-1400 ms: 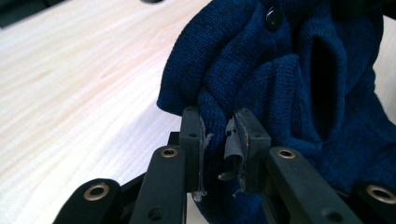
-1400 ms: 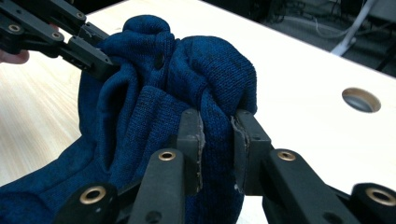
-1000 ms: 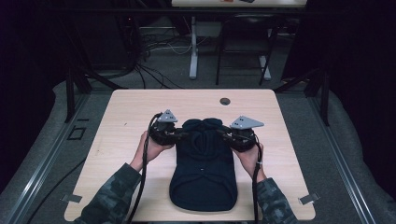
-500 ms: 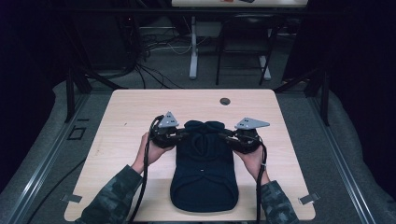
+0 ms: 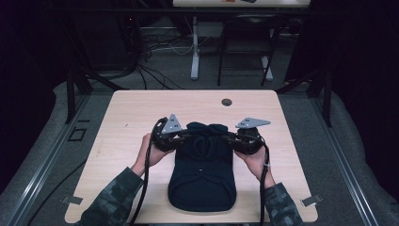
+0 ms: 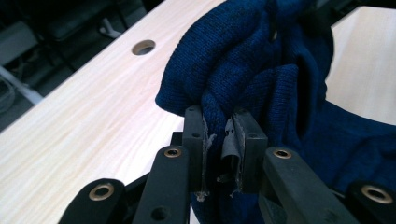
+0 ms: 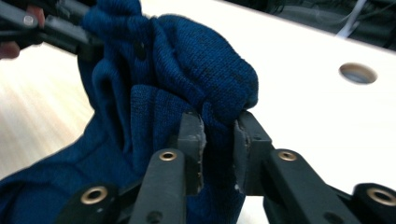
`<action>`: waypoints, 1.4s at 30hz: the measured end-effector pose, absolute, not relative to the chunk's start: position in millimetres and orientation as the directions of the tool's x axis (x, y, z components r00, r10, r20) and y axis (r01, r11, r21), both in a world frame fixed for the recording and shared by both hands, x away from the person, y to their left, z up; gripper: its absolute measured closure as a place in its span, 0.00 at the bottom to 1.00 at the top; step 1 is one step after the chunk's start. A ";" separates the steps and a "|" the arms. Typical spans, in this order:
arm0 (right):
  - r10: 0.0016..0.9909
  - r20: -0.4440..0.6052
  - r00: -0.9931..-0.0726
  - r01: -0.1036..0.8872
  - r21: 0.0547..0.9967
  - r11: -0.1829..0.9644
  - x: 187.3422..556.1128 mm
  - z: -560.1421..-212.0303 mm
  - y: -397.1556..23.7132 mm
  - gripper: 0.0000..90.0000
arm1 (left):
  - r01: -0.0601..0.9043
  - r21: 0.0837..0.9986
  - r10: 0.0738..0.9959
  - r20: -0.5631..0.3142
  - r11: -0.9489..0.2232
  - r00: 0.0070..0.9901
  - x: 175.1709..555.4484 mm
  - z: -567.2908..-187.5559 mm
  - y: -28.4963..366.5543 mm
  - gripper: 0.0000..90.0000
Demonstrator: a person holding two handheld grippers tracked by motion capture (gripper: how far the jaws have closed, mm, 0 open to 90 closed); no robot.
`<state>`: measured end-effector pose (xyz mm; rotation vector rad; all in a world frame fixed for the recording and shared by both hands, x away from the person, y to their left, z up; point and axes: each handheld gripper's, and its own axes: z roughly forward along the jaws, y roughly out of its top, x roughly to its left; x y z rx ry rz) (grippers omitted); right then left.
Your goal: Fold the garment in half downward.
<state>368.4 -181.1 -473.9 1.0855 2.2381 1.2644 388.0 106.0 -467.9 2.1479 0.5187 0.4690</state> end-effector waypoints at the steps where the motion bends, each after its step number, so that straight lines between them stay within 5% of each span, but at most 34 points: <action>1: 0.764 0.060 -0.642 0.434 0.850 0.298 367.1 -474.1 -181.0 0.86 | 0.208 0.811 0.511 0.127 -0.547 0.850 388.1 -467.8 106.7 0.86; 11: 0.739 -0.030 -0.673 0.301 0.902 0.310 356.5 -476.9 -174.4 0.88 | 0.266 0.761 0.474 0.062 -0.592 0.878 387.6 -478.0 101.7 0.67; 17: 0.718 -0.068 -0.693 0.272 0.897 0.348 353.3 -475.9 -174.2 0.87 | 0.236 0.785 0.491 0.099 -0.573 0.865 385.8 -481.3 101.9 0.85; 23: 0.709 -0.011 -0.705 0.330 0.880 0.342 356.3 -472.5 -178.6 0.70 | 0.167 0.818 0.508 0.170 -0.551 0.844 381.3 -469.1 102.4 0.89; 29: 0.701 0.095 -0.706 0.447 0.828 0.338 366.4 -481.4 -177.1 0.46 | 0.026 0.789 0.472 0.340 -0.614 0.813 365.8 -462.4 93.2 0.89; 31: 0.704 0.106 -0.702 0.463 0.819 0.339 367.4 -485.1 -175.3 0.49 | -0.004 0.777 0.464 0.379 -0.629 0.800 362.5 -462.3 92.0 0.89; 36: 0.724 0.023 -0.690 0.413 0.834 0.367 362.4 -487.8 -174.8 0.77 | -0.002 0.773 0.462 0.382 -0.635 0.801 362.0 -463.7 95.8 0.88; 42: 0.717 -0.087 -0.692 0.319 0.854 0.411 352.3 -484.3 -168.7 0.86 | 0.053 0.794 0.486 0.316 -0.605 0.815 365.2 -466.9 107.3 0.87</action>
